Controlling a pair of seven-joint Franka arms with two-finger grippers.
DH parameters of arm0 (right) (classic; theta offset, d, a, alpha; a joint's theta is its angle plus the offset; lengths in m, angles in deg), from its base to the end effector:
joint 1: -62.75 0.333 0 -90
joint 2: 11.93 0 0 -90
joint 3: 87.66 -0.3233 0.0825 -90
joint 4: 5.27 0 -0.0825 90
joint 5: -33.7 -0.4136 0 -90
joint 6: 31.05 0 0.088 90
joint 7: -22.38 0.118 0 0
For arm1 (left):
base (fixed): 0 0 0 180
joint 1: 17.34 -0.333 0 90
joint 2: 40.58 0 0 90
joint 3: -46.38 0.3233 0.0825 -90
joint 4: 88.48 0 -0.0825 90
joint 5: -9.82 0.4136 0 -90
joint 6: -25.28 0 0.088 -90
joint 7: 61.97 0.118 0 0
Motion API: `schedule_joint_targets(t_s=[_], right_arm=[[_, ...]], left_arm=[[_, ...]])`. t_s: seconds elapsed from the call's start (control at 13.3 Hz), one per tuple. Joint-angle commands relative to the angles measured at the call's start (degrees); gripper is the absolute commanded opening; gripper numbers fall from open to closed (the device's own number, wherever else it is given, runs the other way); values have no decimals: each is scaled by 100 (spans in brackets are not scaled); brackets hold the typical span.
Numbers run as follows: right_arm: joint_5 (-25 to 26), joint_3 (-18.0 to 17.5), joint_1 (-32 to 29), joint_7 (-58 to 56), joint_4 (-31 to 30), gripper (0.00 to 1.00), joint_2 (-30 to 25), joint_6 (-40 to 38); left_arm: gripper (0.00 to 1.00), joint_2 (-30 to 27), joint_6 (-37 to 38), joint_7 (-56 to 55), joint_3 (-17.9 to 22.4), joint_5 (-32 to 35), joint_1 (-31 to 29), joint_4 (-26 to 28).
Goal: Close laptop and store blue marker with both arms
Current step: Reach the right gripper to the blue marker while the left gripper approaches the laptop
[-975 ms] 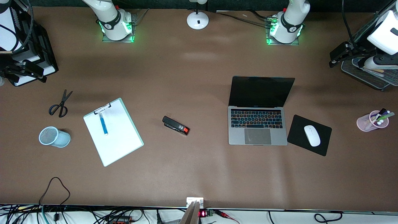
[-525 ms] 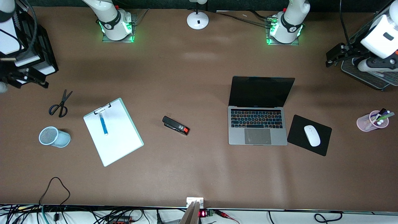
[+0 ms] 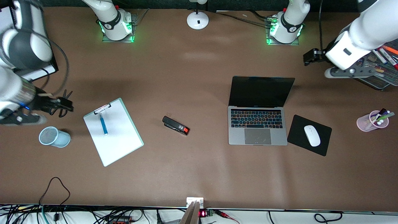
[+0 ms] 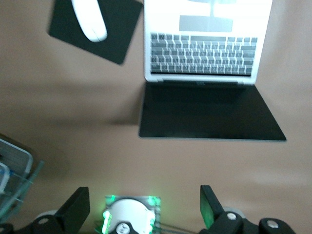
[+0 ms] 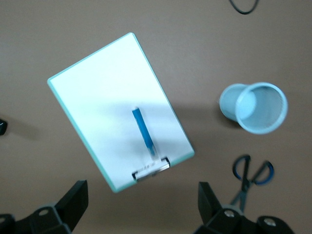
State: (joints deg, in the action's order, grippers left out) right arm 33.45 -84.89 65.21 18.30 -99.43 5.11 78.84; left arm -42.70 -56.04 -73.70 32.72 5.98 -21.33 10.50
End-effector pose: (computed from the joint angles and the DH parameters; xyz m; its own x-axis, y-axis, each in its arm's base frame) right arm 0.6743 -0.0006 0.4255 0.9975 0.0661 -0.0232 0.0663 -0.9978 0.0085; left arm 0.5349 -0.1018 0.5540 0.9609 0.0346 -0.2748 0.0365 -0.9993 0.0019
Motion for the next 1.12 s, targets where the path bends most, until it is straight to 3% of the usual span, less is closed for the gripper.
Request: schedule_joint_targets(t_s=[0.0, 0.15, 0.38, 0.67, 1.05], right_arm=[[8, -5, 53, 65, 100, 100, 597, 453], [-1, -5, 88, 56, 99, 100, 1010, 753], [25, -5, 211, -84, 108, 100, 1512, 1253], [25, 4, 158, -1215, 108, 100, 2109, 2132], [-27, 4, 246, -1421, 100, 96, 2401, 2573]], left_arm=[[100, -113, -7, -41, -66, -275, -40, 525], [100, -148, -103, -93, -216, -275, -40, 824], [100, -630, -620, -259, -531, -275, -49, 1674], [100, -1123, -1630, -524, -910, -266, -66, 2783], [100, -1098, -2168, -603, -1192, -275, -84, 3250]])
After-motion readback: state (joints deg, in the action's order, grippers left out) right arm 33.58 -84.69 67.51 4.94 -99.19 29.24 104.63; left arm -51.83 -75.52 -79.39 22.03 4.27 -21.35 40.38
